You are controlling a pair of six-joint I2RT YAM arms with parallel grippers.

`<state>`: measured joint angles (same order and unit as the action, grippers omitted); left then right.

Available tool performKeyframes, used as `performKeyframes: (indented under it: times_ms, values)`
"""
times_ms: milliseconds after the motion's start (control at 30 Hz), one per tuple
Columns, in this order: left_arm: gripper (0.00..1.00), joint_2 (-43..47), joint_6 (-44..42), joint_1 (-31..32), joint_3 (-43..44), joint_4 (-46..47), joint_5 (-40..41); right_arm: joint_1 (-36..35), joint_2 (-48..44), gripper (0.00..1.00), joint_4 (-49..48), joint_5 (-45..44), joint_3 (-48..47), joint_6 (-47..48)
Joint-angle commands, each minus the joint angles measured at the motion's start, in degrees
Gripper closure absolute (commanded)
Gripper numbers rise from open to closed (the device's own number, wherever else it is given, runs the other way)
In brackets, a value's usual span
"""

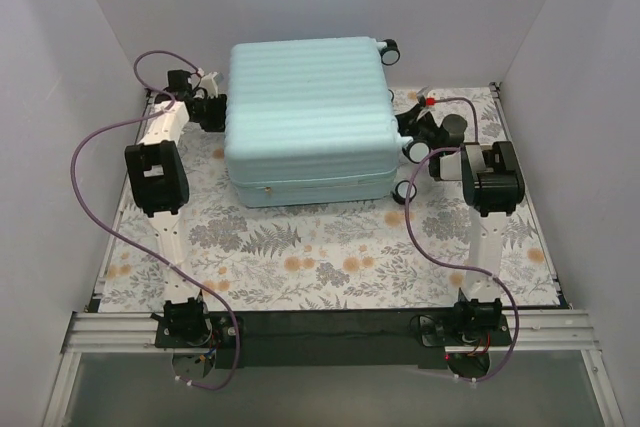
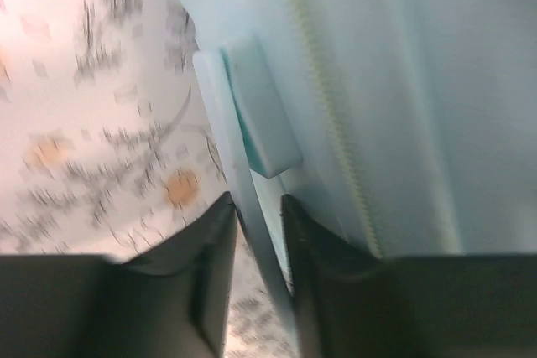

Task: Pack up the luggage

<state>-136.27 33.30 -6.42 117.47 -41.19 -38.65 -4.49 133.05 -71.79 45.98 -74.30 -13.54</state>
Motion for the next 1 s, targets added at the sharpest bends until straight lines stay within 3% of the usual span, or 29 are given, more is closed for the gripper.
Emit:
performKeyframes:
  times_ms: [0,67,200,333,467,633,767,800,833,900,933,967]
  values:
    - [0.68,-0.76,-11.77,8.61,-3.20,8.84,-6.52,-7.81,-9.01,0.99,-19.26,12.21,9.75,-4.21]
    - [0.53,-0.14,-5.81,7.56,-3.56,11.46,-2.49,-9.30,-12.19,0.99,-19.70,11.77,15.04,-3.52]
    - [0.30,-1.54,5.79,1.68,0.90,14.20,-4.23,-12.81,-22.71,0.99,-17.17,8.00,27.96,-1.76]
    - [0.24,1.25,9.59,-3.76,3.91,18.15,-5.38,-18.95,-30.91,0.99,-11.99,-0.60,38.86,1.67]
    - [0.22,11.08,1.54,-6.15,2.24,23.16,-2.93,-20.91,-34.53,0.99,-2.76,-7.20,40.11,3.26]
    - [0.21,22.60,-8.59,-6.77,-1.88,23.87,9.90,-21.17,-37.16,0.99,5.86,-12.92,39.85,5.54]
    - [0.20,32.89,-9.13,-7.64,-10.40,24.32,16.94,-22.31,-39.36,0.99,9.82,-15.74,40.02,6.85]
    - [0.20,35.00,-9.74,-8.00,-13.55,23.36,15.29,-22.66,-40.32,0.99,11.39,-16.26,40.29,7.21]
    - [0.20,39.45,-13.49,-9.65,-14.89,21.69,2.57,-23.45,-40.76,0.99,12.10,-16.88,40.38,7.30]
    - [0.20,43.87,-23.06,-10.37,-18.57,11.96,-8.94,-24.25,-42.17,0.99,14.56,-17.41,40.64,7.74]
    - [0.20,48.51,-31.80,-10.37,-19.81,8.79,-17.77,-24.94,-42.61,0.99,15.18,-17.85,40.73,8.00]
    - [0.20,50.38,-36.24,-10.37,-20.87,2.06,-21.25,-25.21,-43.05,0.99,15.88,-18.11,40.99,8.26]
